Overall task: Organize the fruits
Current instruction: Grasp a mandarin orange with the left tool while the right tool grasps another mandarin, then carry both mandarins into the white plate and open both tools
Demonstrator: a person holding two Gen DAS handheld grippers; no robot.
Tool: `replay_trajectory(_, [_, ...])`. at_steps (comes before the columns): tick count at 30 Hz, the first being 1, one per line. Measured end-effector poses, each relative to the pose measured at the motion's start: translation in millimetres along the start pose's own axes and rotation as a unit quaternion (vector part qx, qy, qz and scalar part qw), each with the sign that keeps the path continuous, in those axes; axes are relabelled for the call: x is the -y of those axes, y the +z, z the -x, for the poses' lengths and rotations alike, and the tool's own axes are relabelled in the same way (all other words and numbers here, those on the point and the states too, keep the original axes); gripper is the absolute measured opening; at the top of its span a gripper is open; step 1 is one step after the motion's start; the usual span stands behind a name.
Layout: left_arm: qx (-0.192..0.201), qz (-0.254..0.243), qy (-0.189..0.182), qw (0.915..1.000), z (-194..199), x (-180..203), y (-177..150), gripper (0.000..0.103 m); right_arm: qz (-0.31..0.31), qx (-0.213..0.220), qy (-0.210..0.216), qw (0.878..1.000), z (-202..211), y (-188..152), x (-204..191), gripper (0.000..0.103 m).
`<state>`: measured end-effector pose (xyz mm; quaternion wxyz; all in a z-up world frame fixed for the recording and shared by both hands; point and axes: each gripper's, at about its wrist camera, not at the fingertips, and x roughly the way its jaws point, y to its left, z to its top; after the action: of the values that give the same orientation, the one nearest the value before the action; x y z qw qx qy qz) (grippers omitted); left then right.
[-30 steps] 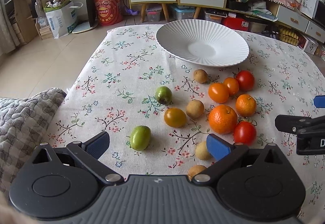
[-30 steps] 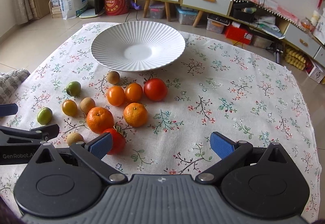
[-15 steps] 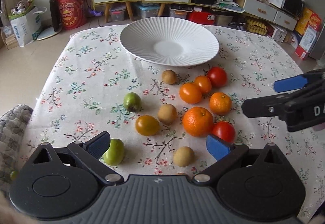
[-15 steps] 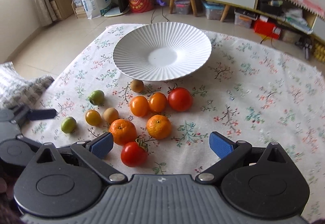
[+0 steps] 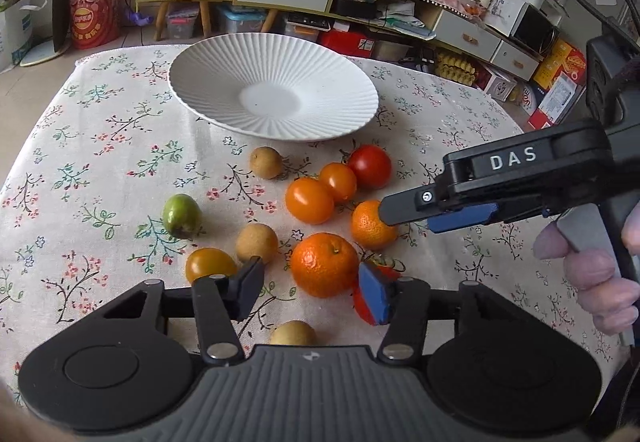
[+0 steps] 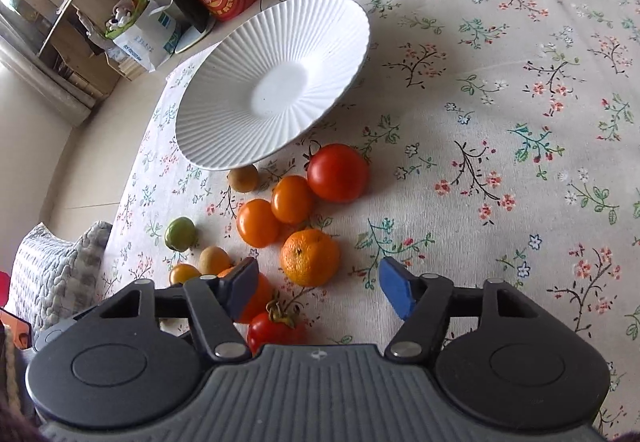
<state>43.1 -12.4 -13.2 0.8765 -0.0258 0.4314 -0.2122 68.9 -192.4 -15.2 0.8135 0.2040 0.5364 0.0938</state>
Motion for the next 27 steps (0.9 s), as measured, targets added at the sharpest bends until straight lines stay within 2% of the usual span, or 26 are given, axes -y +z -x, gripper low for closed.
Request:
replay_trajectory(5, [-0.015,-0.011,0.015,0.9997,-10.5,8.7,3.8,0.043,0.016,-0.004,-0.021,1.000,-13.2,3.9,-3.4,0.053])
replay_trajectory(11, [-0.040,0.015,0.014,0.9990,-24.3,5.1,9.4,0.043,0.021,-0.007,-0.037,0.999,-21.0,5.7,-11.1,0.047])
replay_trajectory(14, [-0.046,0.038,0.009,0.9982,-28.7,0.7,10.8,0.043,0.029,-0.008,-0.046,0.998,-23.9,5.2,-17.1,0.040])
replay_trajectory(15, [-0.046,0.042,0.009,0.9980,-28.7,0.0,11.6,0.043,0.031,-0.009,-0.046,0.998,-24.4,3.6,-18.8,0.035])
replay_trajectory(22, [-0.035,0.042,0.025,0.9982,-23.8,4.9,18.8,0.041,0.036,0.001,-0.049,0.998,-13.3,4.7,-24.2,0.033])
replay_trajectory(27, [-0.020,0.046,0.023,0.9985,-16.3,8.2,25.9,0.041,0.030,0.030,-0.042,0.998,8.8,13.4,-26.2,0.033])
